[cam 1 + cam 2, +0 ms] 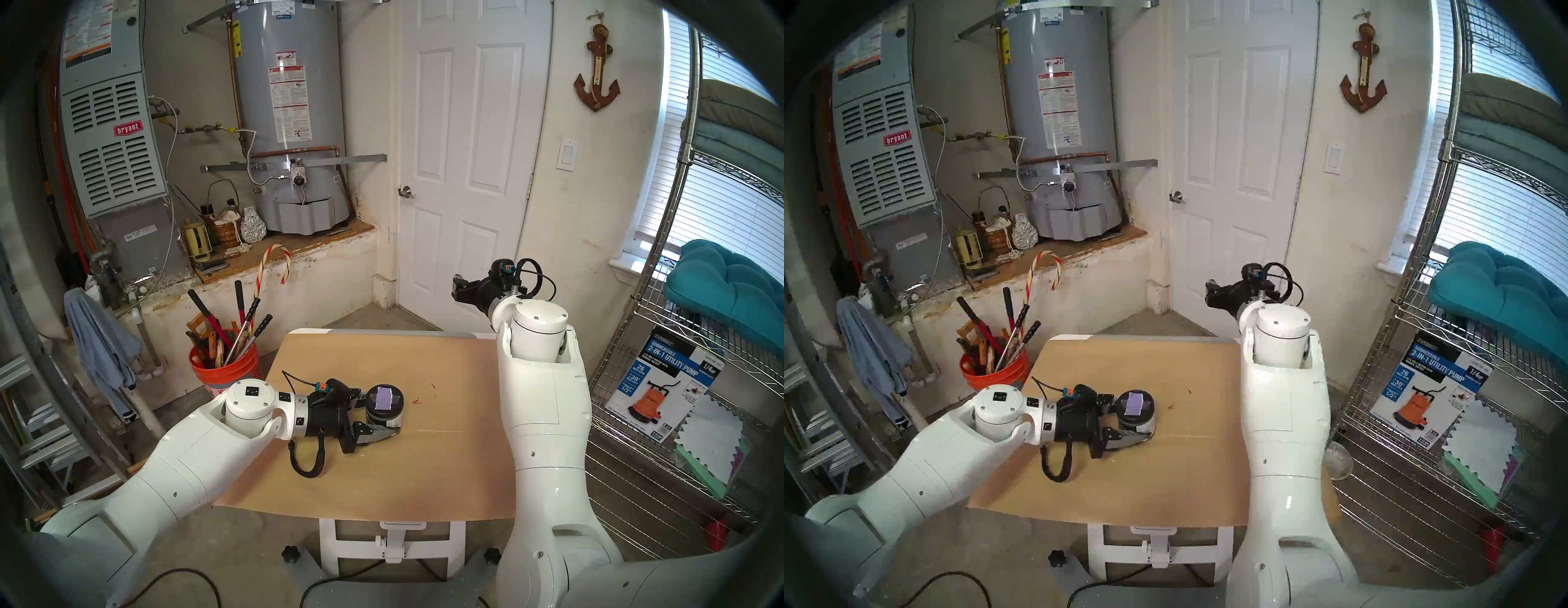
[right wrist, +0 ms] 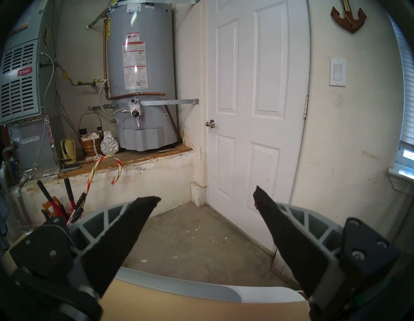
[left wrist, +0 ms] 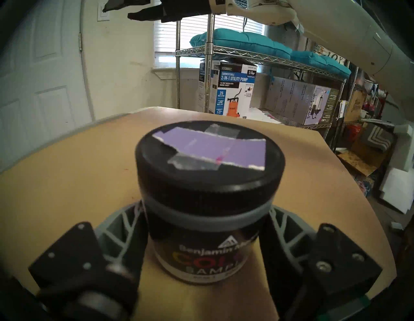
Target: Open paint jar
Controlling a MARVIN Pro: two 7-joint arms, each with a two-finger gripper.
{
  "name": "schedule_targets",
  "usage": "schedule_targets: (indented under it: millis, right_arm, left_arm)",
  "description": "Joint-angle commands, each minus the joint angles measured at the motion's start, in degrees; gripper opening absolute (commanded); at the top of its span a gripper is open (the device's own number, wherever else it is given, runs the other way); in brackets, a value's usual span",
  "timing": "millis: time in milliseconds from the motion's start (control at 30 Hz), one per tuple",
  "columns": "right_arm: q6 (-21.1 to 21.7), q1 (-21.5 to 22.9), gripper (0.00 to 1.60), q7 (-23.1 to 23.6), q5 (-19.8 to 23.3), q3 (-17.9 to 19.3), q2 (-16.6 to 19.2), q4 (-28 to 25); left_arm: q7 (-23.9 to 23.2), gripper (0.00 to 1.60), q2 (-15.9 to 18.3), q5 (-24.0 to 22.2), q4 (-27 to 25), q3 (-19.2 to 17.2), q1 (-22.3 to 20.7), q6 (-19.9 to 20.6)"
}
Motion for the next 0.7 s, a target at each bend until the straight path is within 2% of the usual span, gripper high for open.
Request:
schedule_targets:
  millis: [0, 133, 200, 267, 300, 333, 400, 667]
  right_arm:
    - [-0.3, 0.9, 1.6, 0.3, 0.1, -0.4, 0.0, -1.4]
    - [1.2, 0.7, 1.6, 1.9, 0.8, -0.4, 0.0, -2.2]
    - [1.7, 0.8, 1.6, 4.3, 1.5, -0.4, 0.9, -2.1]
    - [4.0, 1.0, 1.6, 7.1, 3.1, 0.3, 1.3, -2.6]
    - [4.0, 1.0, 1.6, 7.1, 3.1, 0.3, 1.3, -2.6]
    - [4.6, 0.6, 1.6, 9.0, 5.3, -1.2, 3.8, -3.1]
    - [6.1, 0.5, 1.6, 11.1, 7.2, -2.3, 5.9, -3.7]
    - [8.8, -0.7, 1.6, 19.5, 9.0, -5.9, 11.8, -5.5]
  left_arm:
    - [0.3, 0.0, 0.5, 0.4, 0.5, -0.5, -0.8, -0.7]
    - [0.3, 0.0, 0.4, 0.8, 1.0, -0.3, -1.0, -1.2]
    - [0.6, 0.0, 0.3, 0.8, 1.1, -0.5, -0.9, -1.7]
    - [0.2, 0.0, 0.2, 0.6, 1.5, -0.6, -0.9, -2.1]
    - [0.2, 0.0, 0.2, 0.6, 1.5, -0.6, -0.9, -2.1]
    - [0.0, 0.0, 0.2, 0.5, 1.7, -0.5, -1.1, -2.2]
    - [-0.1, 0.0, 0.2, 0.5, 2.0, -0.5, -1.2, -2.4]
    - [-0.9, 0.0, 0.4, 0.3, 2.7, -0.4, -1.7, -2.6]
